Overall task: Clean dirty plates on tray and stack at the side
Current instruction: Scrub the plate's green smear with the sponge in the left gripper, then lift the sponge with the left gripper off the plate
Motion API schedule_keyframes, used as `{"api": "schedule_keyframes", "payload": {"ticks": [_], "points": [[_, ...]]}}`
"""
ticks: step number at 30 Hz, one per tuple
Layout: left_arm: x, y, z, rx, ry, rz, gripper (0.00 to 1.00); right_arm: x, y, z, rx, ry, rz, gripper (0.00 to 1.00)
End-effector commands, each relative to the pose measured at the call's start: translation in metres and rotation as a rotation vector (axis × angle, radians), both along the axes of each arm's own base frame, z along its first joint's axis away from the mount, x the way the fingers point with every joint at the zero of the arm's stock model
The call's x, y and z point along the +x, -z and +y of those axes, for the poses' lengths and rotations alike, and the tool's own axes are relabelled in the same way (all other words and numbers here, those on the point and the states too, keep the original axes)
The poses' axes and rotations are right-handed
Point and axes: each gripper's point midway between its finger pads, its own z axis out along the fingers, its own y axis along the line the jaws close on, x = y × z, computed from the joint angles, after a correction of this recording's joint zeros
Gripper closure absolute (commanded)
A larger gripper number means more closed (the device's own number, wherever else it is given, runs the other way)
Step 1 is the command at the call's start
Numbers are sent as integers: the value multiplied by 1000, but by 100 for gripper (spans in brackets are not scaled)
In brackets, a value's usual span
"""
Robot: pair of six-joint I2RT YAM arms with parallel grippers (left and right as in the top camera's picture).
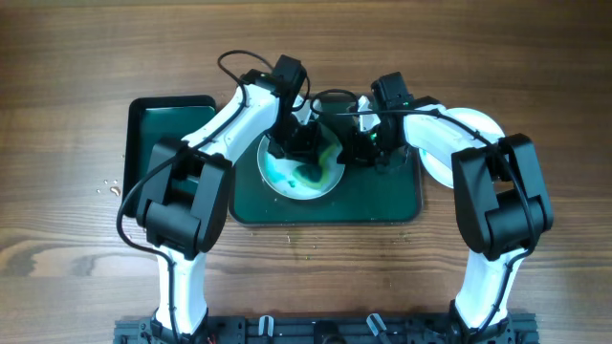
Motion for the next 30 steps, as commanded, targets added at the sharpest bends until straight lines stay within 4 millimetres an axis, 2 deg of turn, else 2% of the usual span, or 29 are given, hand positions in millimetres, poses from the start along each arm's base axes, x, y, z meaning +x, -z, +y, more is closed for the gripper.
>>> {"api": "schedule_keyframes", "payload": {"ticks": [1, 5, 7, 12, 18, 20, 23, 26, 30], "points": [[21, 11, 14, 92, -73, -71, 96, -7, 20, -7, -33, 11, 51, 96], [52, 21, 69, 402, -262, -195, 96, -8, 20, -7, -35, 11, 52, 96], [56, 20, 91, 502, -310, -223, 96, -7, 21, -8, -41, 13, 51, 96], [57, -3, 119, 564, -417, -169, 96, -8, 21, -9, -47, 10, 50, 96], [63, -51, 120, 511, -432, -143, 96, -7, 12, -21, -140, 17, 16, 96], [64, -71, 110, 444, -386, -144, 96, -5, 1, -28, -204, 19, -29, 96], [65, -91, 101, 383, -360, -146, 96, -2, -19, -36, -277, 25, -96, 96], [65, -102, 96, 351, -344, -155, 96, 0, -48, -48, -363, 39, -185, 96], [64, -102, 96, 352, -343, -151, 96, 1, -80, -65, -491, 62, -296, 96]]}}
